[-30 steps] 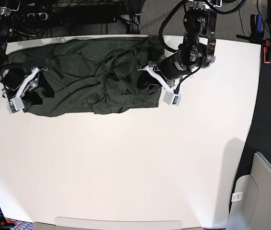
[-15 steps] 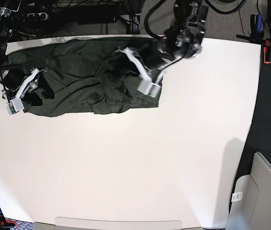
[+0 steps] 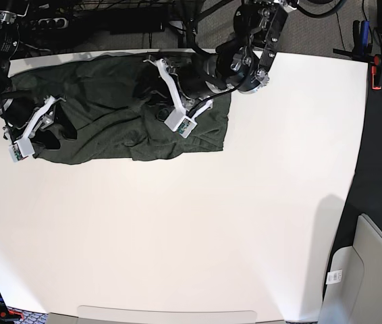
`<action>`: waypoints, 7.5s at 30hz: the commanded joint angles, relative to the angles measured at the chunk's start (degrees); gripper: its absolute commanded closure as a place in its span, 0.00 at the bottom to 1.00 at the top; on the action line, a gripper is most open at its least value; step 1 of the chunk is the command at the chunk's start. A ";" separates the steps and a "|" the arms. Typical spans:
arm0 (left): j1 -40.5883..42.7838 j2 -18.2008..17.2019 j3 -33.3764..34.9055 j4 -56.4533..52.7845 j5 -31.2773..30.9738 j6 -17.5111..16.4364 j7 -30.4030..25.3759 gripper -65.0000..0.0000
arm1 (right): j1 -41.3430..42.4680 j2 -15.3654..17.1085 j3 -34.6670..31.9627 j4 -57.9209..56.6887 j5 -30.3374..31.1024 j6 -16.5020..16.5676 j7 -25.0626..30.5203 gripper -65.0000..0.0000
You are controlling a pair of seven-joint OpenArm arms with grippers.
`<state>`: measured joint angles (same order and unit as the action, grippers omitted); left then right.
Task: Fold the T-shirt properly
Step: 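Press and adjust the folded end with the left gripper, then release the shirt and move the right gripper to the strip's other end, then grasp the strip's end with the right gripper and fold it toward the left gripper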
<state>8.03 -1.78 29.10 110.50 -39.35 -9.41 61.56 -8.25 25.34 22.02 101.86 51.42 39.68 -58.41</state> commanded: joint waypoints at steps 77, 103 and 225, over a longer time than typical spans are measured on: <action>-4.65 -9.43 -22.99 -15.33 -12.12 -0.48 -0.59 0.97 | 9.35 3.27 18.02 -16.99 -20.69 0.32 -9.50 0.57; -4.30 -10.04 -22.73 -15.33 -12.12 -0.39 -0.59 0.97 | 8.91 -3.50 14.07 -28.41 -16.47 0.32 -9.59 0.57; -0.96 -11.19 -21.50 -15.07 -12.29 -0.22 -1.03 0.97 | 25.61 -34.34 -30.59 -26.22 5.68 0.32 -11.26 0.83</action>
<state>7.46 -12.47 7.86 94.43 -51.03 -9.45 60.18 16.29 -8.34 -8.56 74.46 55.42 39.66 -70.85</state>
